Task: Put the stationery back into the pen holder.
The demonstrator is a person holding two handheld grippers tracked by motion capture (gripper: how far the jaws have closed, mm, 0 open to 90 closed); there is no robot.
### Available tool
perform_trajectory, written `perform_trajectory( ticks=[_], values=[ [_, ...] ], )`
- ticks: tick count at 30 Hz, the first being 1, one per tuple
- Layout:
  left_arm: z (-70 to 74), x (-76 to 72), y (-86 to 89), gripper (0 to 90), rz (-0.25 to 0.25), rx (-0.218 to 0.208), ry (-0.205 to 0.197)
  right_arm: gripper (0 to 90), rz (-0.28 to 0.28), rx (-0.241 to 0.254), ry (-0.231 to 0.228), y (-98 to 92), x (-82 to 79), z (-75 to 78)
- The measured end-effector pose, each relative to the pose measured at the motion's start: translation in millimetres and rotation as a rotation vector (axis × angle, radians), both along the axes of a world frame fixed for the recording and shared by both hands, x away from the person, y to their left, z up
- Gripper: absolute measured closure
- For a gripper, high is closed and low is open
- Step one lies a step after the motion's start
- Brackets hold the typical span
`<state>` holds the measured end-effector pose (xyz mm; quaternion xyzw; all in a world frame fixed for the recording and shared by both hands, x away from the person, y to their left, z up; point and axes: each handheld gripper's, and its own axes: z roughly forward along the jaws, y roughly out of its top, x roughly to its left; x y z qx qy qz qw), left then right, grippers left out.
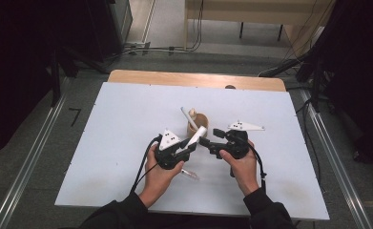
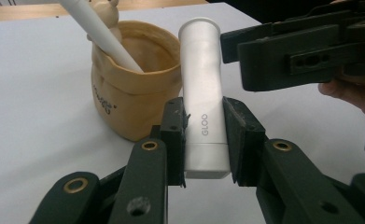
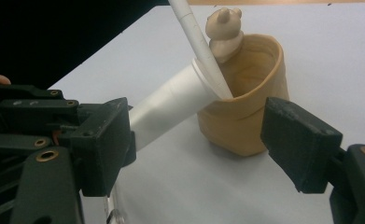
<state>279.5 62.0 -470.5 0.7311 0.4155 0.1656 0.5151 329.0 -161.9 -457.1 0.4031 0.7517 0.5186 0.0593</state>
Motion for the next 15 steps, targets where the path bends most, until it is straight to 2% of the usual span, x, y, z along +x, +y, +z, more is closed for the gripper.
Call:
perform_trajectory(
  ticks=[3,11,15],
  values=[
    [-0.1,-0.8,-2.4,72.0,-0.003,-0.003,-0.004,23.3,0.004,0.014,0.007,1.4,1.3,-0.9],
    [0.4,-3.0,-6.8,72.0,-0.008,-0.011,-0.020,26.3,0.009,0.100,0.057,1.8,5.3,-2.8],
    [0.4,-3.7,-8.5,72.0,-0.006,-0.019,-0.029,29.5,0.019,0.125,0.077,3.2,6.6,-4.3]
  ],
)
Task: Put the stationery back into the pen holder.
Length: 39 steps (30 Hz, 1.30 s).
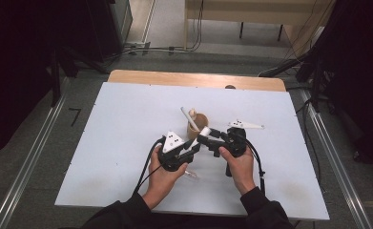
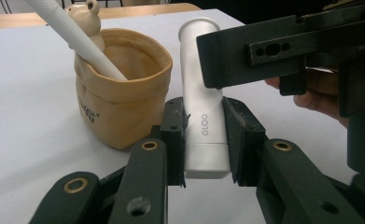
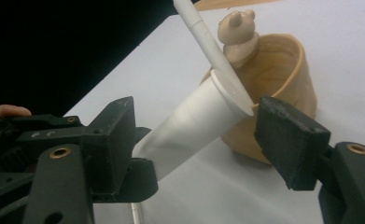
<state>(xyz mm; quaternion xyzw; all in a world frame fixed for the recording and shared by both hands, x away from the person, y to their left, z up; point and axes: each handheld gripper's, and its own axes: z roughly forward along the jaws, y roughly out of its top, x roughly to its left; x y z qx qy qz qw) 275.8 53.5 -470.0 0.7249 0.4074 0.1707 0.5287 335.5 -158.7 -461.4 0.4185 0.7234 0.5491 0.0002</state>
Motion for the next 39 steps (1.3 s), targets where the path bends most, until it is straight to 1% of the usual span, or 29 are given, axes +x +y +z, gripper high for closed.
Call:
perform_trajectory(
  ticks=[2,6,10,13,16,21,23,25,29,30,31,32,33,34,35,37,39],
  values=[
    [0.1,-0.3,-0.2,72.0,0.001,-0.002,-0.003,33.3,0.003,0.007,0.009,0.3,1.0,-1.1],
    [0.3,-0.9,-0.2,72.0,0.004,-0.001,-0.011,39.9,0.010,0.038,0.037,-1.0,2.9,-2.1],
    [-0.4,-0.7,-0.8,72.0,0.004,-0.005,-0.009,45.7,0.026,0.072,0.070,-1.0,5.1,-4.4],
    [-1.3,-0.2,-0.5,71.9,0.001,-0.004,0.001,48.1,0.026,0.073,0.073,-0.5,5.3,-4.8],
    [-3.2,0.0,-1.1,71.9,-0.002,-0.005,0.009,51.3,0.027,0.082,0.087,-1.5,5.6,-4.8],
    [-6.1,0.9,-2.2,71.8,-0.008,0.004,0.025,55.6,0.035,0.066,0.085,-0.7,4.4,-4.0],
    [-7.5,1.4,-3.0,71.7,-0.008,0.007,0.029,59.2,0.045,0.064,0.081,0.5,3.3,-3.7],
    [-8.2,1.6,-3.1,71.6,-0.009,0.008,0.032,62.3,0.055,0.059,0.068,1.8,1.8,-3.0],
    [-8.3,2.0,-3.2,71.1,-0.013,0.010,0.037,64.5,0.066,0.061,0.059,2.6,0.4,-1.7],
    [-8.6,2.3,-3.0,70.0,-0.017,0.011,0.039,64.8,0.066,0.058,0.055,2.7,0.3,-1.3],
    [-8.7,2.5,-2.8,66.5,-0.020,0.010,0.042,64.8,0.062,0.053,0.051,2.6,0.1,-0.8],
    [-8.6,2.5,-2.6,63.1,-0.022,0.011,0.042,64.9,0.058,0.055,0.047,2.0,0.2,-0.4],
    [-8.4,2.4,-2.3,61.5,-0.022,0.012,0.042,64.9,0.057,0.059,0.042,1.2,0.6,0.1],
    [-8.2,2.3,-2.2,59.7,-0.021,0.005,0.045,64.9,0.051,0.057,0.041,0.2,1.0,0.9],
    [-7.8,2.1,-1.8,58.4,-0.020,0.004,0.047,65.0,0.046,0.057,0.034,-1.2,2.0,1.3],
    [-7.4,2.4,-0.5,55.4,-0.024,0.006,0.056,65.0,0.037,0.071,0.040,-4.2,3.8,2.1],
    [-7.3,2.7,0.9,54.5,-0.023,0.010,0.064,64.9,0.028,0.071,0.034,-6.2,5.3,3.6]
  ],
)
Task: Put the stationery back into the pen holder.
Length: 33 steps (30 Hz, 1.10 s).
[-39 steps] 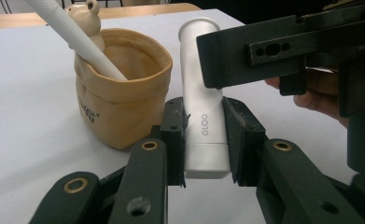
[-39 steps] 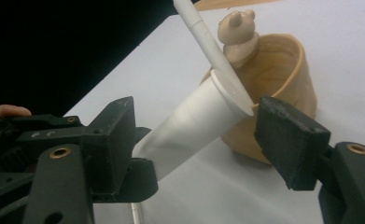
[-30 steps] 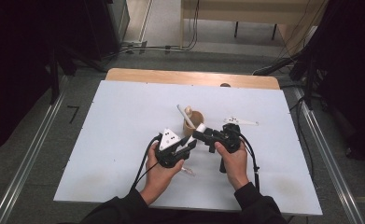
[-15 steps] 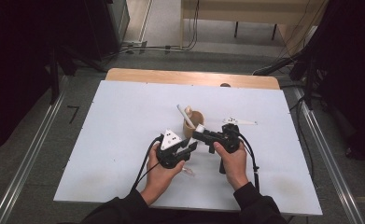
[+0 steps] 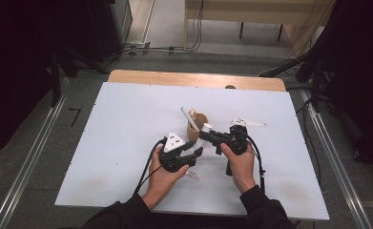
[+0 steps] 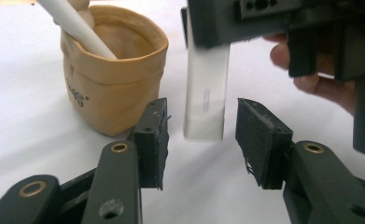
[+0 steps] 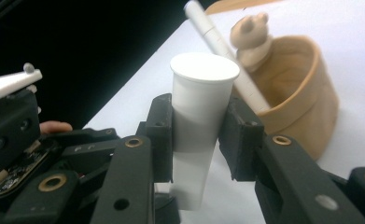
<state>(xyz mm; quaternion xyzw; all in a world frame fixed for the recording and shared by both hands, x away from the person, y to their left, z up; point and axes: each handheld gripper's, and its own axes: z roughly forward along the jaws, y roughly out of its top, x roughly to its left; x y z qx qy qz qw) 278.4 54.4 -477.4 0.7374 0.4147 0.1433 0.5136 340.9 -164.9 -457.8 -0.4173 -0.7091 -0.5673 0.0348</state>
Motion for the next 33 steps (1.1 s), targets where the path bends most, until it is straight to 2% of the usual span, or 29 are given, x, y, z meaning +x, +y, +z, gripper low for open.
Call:
perform_trajectory(
  ticks=[5,11,20,24,33],
  values=[
    [1.1,-1.0,5.3,47.5,-0.001,-0.002,0.002,64.9,0.004,-0.009,-0.020,1.7,3.9,8.0],
    [2.2,-1.7,16.1,42.1,0.016,-0.004,0.019,64.9,-0.026,-0.016,-0.045,2.2,13.6,14.0],
    [2.8,-0.5,31.9,40.6,0.045,-0.006,0.033,64.9,-0.061,-0.020,-0.059,7.9,29.3,17.4],
    [4.3,-0.3,37.9,39.9,0.055,-0.010,0.033,64.9,-0.070,-0.004,-0.061,8.7,34.0,19.5],
    [4.0,-0.6,43.4,40.0,0.067,-0.019,0.039,65.1,-0.093,-0.008,-0.059,10.4,42.6,22.3]
  ],
)
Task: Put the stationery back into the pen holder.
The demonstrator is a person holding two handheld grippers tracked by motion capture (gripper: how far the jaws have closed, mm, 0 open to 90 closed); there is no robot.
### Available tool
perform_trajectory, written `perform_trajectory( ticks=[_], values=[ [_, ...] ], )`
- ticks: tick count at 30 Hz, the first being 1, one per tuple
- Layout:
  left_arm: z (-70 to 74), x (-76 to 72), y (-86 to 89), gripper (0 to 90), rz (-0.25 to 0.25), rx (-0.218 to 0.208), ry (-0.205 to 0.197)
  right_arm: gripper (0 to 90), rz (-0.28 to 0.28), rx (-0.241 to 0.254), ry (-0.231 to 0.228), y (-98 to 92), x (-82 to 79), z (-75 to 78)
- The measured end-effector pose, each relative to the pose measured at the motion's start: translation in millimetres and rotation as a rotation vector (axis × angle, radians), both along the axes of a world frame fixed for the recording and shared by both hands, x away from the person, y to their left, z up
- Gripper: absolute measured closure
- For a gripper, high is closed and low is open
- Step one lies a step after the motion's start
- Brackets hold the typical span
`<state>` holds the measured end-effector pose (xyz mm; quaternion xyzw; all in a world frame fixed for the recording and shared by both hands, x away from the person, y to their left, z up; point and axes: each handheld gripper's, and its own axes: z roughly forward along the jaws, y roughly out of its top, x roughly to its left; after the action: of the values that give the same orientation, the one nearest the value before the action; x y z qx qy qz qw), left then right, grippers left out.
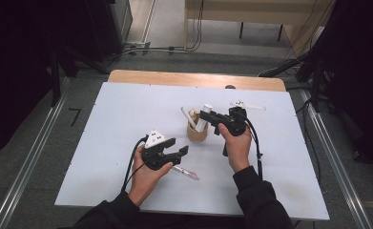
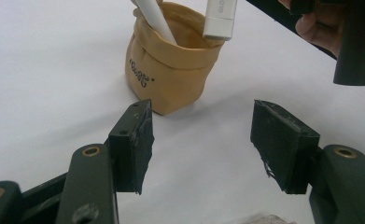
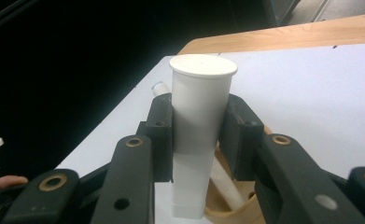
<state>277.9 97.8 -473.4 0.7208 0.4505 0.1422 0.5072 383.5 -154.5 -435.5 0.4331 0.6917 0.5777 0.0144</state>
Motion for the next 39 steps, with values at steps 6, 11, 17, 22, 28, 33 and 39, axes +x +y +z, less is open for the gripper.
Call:
perform_trajectory(
  ticks=[6,11,17,22,28,33,39],
  values=[
    [-0.1,0.9,2.7,39.7,0.009,-0.001,0.000,65.1,-0.045,-0.014,-0.004,1.0,9.7,-4.3],
    [-1.7,1.5,3.2,38.8,0.011,0.001,0.006,65.1,-0.062,-0.063,-0.025,7.6,16.1,-5.4],
    [-1.9,1.5,4.1,37.8,0.013,0.002,0.008,65.1,-0.082,-0.130,-0.053,16.0,21.4,-7.0],
    [-2.1,1.4,4.2,37.5,0.015,0.003,0.007,65.0,-0.087,-0.187,-0.051,19.1,22.8,-13.1],
    [-2.8,2.1,4.9,35.9,0.020,0.009,0.009,64.9,-0.090,-0.222,-0.061,23.1,22.6,-16.7],
    [-3.1,2.3,5.5,35.5,0.025,0.012,0.009,63.8,-0.094,-0.233,-0.061,22.4,22.7,-18.0],
    [-3.2,2.3,5.8,35.3,0.029,0.004,0.011,58.2,-0.089,-0.249,-0.054,22.1,21.7,-18.7]
  ],
)
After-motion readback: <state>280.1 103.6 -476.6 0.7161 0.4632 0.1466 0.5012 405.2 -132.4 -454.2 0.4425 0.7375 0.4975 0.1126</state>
